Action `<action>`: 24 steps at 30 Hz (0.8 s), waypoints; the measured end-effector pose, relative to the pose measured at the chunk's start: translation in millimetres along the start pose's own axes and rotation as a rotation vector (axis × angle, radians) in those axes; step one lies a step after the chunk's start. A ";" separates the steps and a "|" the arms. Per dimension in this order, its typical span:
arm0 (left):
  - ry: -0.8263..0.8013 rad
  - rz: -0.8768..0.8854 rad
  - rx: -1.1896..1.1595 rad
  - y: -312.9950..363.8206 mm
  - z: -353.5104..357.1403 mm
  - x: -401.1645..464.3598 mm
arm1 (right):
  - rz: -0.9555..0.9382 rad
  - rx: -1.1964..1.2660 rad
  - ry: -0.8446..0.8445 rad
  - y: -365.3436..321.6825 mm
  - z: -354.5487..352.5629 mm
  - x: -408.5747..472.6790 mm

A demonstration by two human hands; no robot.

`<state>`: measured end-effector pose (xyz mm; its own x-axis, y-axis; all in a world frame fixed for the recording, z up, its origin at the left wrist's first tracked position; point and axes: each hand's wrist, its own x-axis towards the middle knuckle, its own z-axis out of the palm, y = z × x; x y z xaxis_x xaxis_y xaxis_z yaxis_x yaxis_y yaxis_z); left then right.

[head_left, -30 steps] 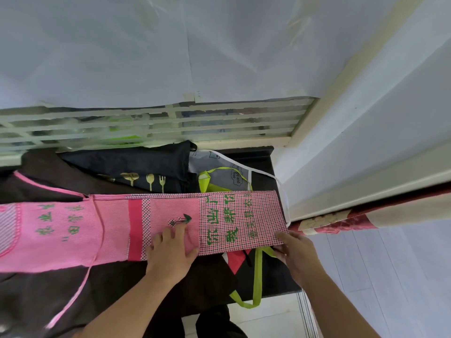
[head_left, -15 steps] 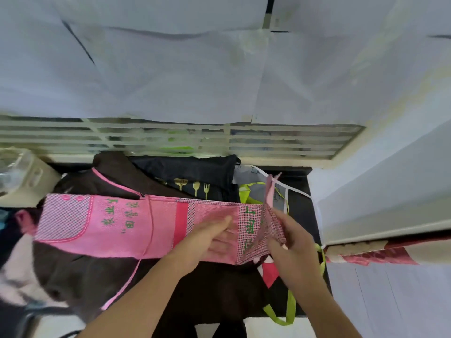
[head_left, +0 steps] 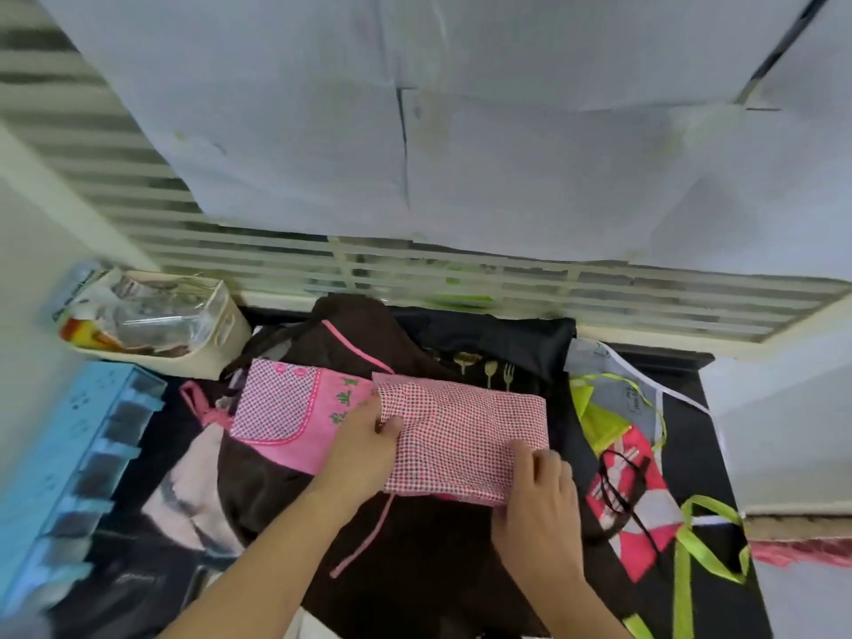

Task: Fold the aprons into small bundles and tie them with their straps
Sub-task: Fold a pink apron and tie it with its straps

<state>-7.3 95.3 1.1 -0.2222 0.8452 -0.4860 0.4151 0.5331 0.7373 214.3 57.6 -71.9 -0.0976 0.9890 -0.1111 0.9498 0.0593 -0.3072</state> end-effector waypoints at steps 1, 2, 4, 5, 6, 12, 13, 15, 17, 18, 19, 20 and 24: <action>-0.010 0.033 0.042 -5.2 -10.6 0.9 | 0.035 -0.034 0.004 1.8 4.6 1.7; -0.019 0.067 0.071 -9.5 -19.8 2.2 | 0.064 -0.059 0.014 4.5 9.1 3.0; -0.019 0.110 0.116 -18.2 -39.2 5.5 | 0.115 -0.082 0.028 6.4 16.0 5.2; -0.010 0.116 0.140 -23.7 -50.7 8.1 | 0.143 -0.081 0.035 3.9 20.3 6.7; 0.009 0.120 0.152 -29.2 -60.7 10.8 | 0.170 -0.062 0.041 2.3 23.5 7.7; 0.040 0.132 0.128 -62.9 -105.9 21.8 | 0.333 0.283 0.015 -35.3 34.2 3.9; 0.026 0.134 0.115 -65.9 -107.5 22.4 | 0.357 0.325 0.011 -43.1 36.6 5.5; 0.007 0.135 0.101 -70.4 -107.6 24.7 | 0.449 0.409 0.004 -54.7 39.2 12.2; 0.025 0.131 0.095 -72.4 -108.4 27.3 | 0.533 0.454 -0.008 -55.5 39.8 18.0; 0.047 0.122 0.089 -72.4 -110.6 27.7 | 0.540 0.445 -0.014 -53.3 39.4 18.8; 0.063 0.112 0.086 -72.8 -111.6 29.6 | 0.544 0.423 -0.028 -49.3 38.8 17.2; 0.070 0.107 0.093 -72.9 -113.3 30.7 | 0.548 0.397 -0.047 -46.2 38.1 15.5; 0.049 0.105 0.083 -80.5 -111.5 35.0 | 0.546 0.358 -0.098 -40.5 41.4 8.7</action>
<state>-146.9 86.2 -23.0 -0.2155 0.8980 -0.3837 0.5090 0.4386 0.7407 162.7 58.3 -99.6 0.3271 0.8464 -0.4202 0.7148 -0.5125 -0.4759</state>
